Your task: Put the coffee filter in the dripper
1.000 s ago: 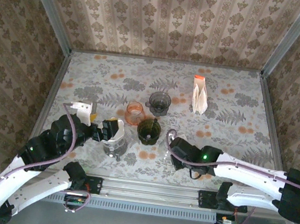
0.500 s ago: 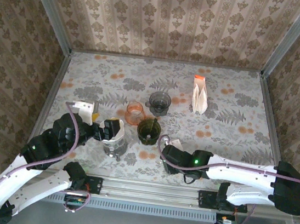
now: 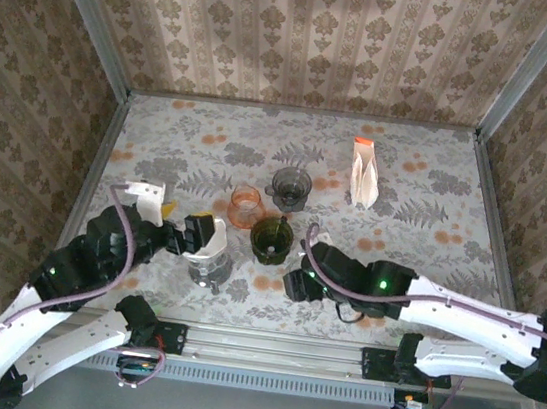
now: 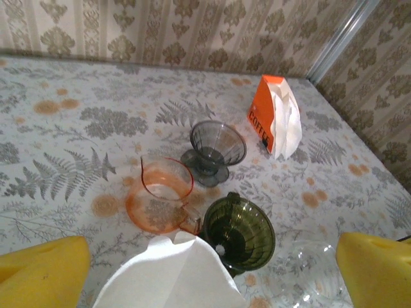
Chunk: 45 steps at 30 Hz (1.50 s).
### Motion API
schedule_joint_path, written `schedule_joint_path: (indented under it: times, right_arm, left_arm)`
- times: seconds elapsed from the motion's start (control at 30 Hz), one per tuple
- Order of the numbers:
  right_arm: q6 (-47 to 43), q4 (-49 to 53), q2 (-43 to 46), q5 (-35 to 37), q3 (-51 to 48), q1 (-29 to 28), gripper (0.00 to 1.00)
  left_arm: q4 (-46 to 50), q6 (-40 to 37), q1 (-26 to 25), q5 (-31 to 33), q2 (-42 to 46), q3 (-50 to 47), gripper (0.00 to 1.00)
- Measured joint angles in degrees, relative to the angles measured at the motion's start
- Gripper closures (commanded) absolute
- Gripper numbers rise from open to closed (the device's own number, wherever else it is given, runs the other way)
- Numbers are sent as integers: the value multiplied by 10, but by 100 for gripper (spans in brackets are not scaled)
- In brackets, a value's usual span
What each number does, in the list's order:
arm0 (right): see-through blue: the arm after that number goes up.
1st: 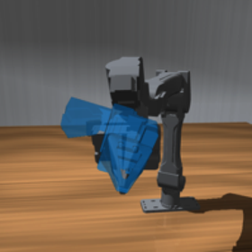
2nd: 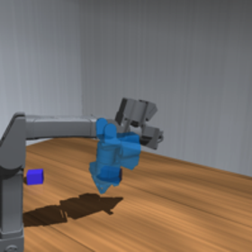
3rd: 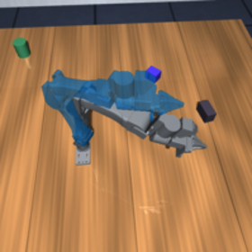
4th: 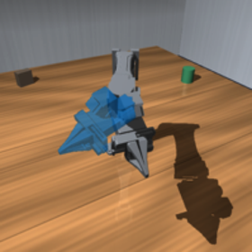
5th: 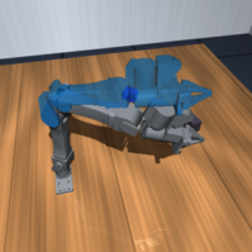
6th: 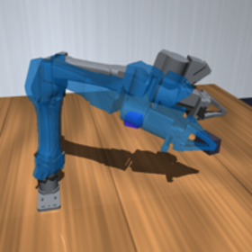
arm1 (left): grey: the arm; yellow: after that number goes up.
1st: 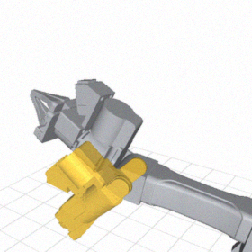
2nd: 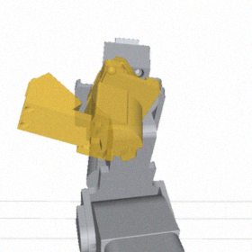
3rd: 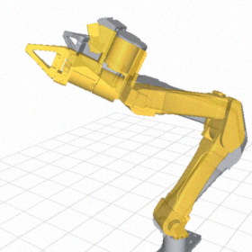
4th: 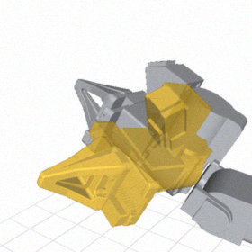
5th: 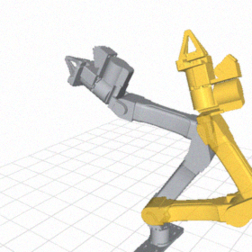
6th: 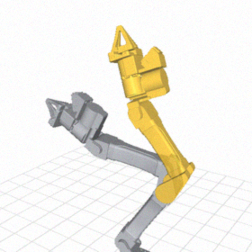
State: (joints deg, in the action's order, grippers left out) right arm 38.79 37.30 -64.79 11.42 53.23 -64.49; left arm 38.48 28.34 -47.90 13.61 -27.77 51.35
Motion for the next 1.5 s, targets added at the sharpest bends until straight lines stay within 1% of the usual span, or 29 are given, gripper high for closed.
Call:
schedule_joint_path:
  times: [0.1, 0.17, 0.27, 0.33, 0.4, 0.5, 0.67, 0.8, 1.0, 1.13, 1.2, 1.3, 1.4, 1.5]
  right_arm:
    - [-1, -42, -69, -59, 28, 34, 35]
    - [-2, -64, -133, -95, 51, 50, 38]
    - [-2, -83, -209, -134, 86, 56, 42]
    - [0, -93, -247, -154, 106, 58, 48]
    - [5, -103, -272, -171, 117, 62, 51]
    - [16, -117, -297, -190, 125, 71, 52]
    - [31, -131, -326, -201, 137, 76, 55]
    - [41, -134, -343, -193, 137, 81, 57]
    - [50, -137, -337, -163, 127, 103, 57]
    - [50, -138, -307, -139, 92, 130, 57]
    - [50, -138, -287, -128, 73, 154, 57]
    - [49, -134, -265, -111, 57, 180, 54]
    - [48, -127, -246, -94, 52, 192, 52]
    - [42, -120, -227, -80, 52, 198, 52]
  left_arm:
    - [11, -4, 0, 13, 24, 7, 0]
    - [18, -4, 0, 19, 41, 8, 0]
    - [28, -4, 0, 23, 53, 8, 0]
    - [29, -4, 0, 24, 55, 8, 0]
    - [31, -4, 0, 25, 56, 8, 0]
    - [32, -4, 0, 26, 62, 6, 0]
    - [34, -4, 0, 28, 65, 2, 0]
    - [35, -4, 0, 28, 65, -2, 0]
    - [36, -4, 0, 28, 65, -4, 0]
    - [35, -4, 0, 27, 65, -10, 0]
    - [35, -3, 0, 27, 65, -16, 0]
    - [36, -3, 0, 27, 65, -19, 0]
    - [36, -3, 0, 27, 65, -19, 0]
    - [36, -3, 0, 27, 65, -19, 0]
